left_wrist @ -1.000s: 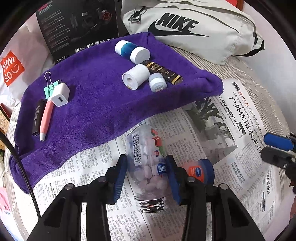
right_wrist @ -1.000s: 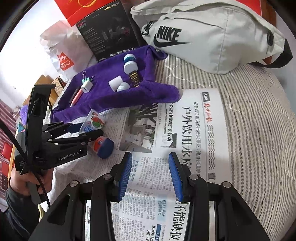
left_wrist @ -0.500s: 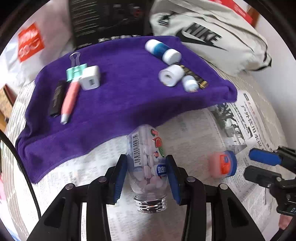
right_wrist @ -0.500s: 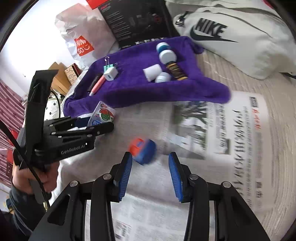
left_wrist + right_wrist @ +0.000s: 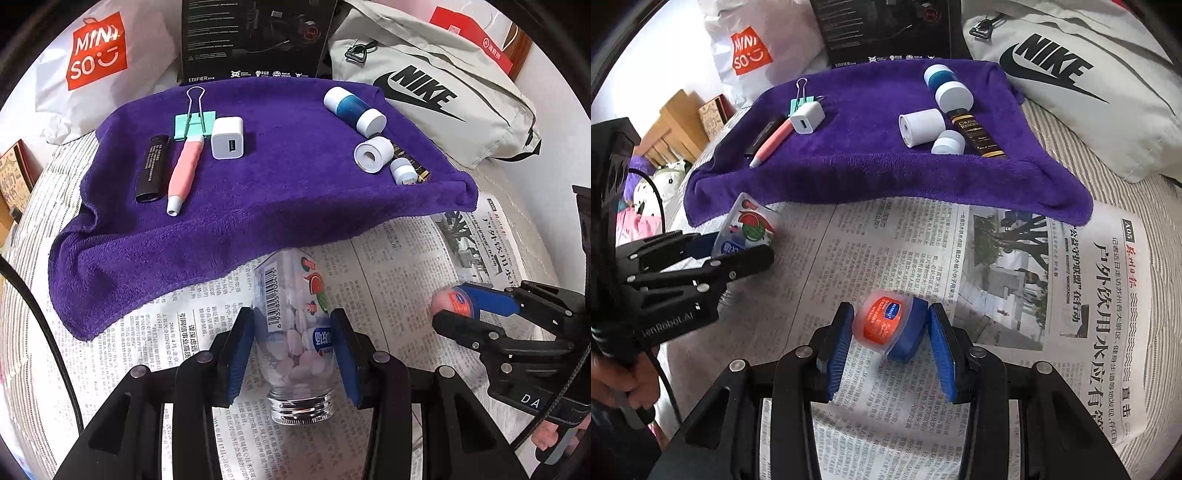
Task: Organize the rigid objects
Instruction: 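Grasp the clear tablet bottle with the left tool while the right tool grasps the orange-labelled blue jar, then carry the tablet bottle and blue jar over the towel, open the right tool onto it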
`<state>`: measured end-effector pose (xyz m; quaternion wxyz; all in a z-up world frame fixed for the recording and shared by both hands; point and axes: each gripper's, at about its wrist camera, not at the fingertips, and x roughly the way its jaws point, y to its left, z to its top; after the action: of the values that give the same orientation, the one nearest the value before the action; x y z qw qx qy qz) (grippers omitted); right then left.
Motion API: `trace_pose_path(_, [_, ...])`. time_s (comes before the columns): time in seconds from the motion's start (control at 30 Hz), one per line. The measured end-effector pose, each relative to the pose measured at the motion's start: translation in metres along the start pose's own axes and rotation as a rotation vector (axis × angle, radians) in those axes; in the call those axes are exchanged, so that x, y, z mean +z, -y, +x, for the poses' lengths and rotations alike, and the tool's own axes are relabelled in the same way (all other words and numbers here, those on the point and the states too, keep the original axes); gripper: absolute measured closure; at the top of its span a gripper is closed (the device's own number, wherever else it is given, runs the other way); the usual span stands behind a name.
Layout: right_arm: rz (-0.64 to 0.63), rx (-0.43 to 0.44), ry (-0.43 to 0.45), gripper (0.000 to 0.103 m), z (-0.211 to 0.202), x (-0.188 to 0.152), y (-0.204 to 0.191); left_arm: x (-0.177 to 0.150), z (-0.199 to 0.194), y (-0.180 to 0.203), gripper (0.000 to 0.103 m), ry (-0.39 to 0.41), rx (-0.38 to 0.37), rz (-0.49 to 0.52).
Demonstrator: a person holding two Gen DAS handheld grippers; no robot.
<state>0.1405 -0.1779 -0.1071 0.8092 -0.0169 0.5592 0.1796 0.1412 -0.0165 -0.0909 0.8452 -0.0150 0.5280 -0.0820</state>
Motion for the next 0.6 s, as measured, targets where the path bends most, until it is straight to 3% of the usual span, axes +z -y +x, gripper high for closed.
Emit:
trace_pose_path(0.1, [-0.017, -0.051, -0.002, 0.062, -0.001, -0.002, 0.004, -0.002, -0.001, -0.002, 0.063, 0.004, -0.004, -0.006])
trace_pose_path(0.4, [-0.066, -0.083, 0.040, 0.062, 0.002, -0.002, 0.005, -0.003, 0.000, 0.001, 0.063, 0.002, 0.011, -0.008])
trace_pose_path(0.6, [-0.049, -0.039, 0.037, 0.063, -0.004, -0.002, 0.014, -0.003, -0.001, 0.001, 0.063, -0.008, 0.025, -0.007])
